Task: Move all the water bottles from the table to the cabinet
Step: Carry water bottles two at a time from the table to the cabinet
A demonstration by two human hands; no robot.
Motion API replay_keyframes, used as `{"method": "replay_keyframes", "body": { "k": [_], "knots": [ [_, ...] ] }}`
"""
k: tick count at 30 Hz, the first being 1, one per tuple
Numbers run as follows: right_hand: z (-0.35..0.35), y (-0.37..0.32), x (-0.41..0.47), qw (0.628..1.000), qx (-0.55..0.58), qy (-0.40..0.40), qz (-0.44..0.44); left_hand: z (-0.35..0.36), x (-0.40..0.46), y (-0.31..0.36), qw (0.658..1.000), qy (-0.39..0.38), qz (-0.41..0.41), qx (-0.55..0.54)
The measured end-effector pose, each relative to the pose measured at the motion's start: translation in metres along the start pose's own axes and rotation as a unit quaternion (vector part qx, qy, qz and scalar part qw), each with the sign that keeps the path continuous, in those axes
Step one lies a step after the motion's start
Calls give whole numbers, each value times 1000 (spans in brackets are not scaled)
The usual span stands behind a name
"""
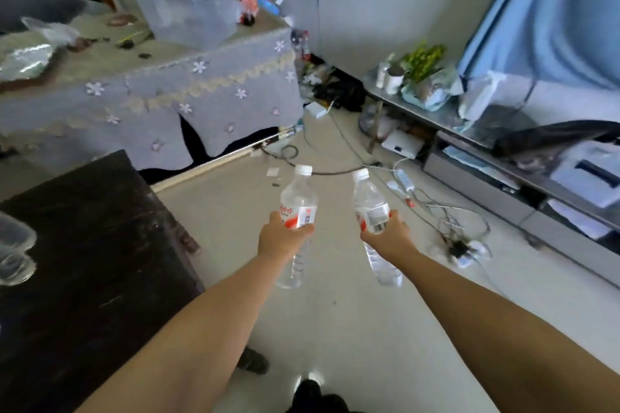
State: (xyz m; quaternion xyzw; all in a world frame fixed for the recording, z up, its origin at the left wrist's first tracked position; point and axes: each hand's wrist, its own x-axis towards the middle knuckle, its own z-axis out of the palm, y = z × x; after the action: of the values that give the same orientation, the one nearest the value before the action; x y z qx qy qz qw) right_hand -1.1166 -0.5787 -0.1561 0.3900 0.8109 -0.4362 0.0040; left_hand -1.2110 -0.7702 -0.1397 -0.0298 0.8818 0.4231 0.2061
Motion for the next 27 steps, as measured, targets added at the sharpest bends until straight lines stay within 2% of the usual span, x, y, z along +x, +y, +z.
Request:
{"method": "replay_keyframes", "body": {
  "k": [6,12,19,27],
  "knots": [
    [-52,64,-15,988,37,99,112,74,-5,40,987,-125,79,63],
    [-98,132,-47,951,93,204,212,149,-28,77,953,-214,144,161],
    [-167,216,-81,913,129,259,287,257,-88,129,899,-299,214,237],
    [-285,325,-98,884,142,301,329,398,-180,184,873,-351,239,241]
  ]
}}
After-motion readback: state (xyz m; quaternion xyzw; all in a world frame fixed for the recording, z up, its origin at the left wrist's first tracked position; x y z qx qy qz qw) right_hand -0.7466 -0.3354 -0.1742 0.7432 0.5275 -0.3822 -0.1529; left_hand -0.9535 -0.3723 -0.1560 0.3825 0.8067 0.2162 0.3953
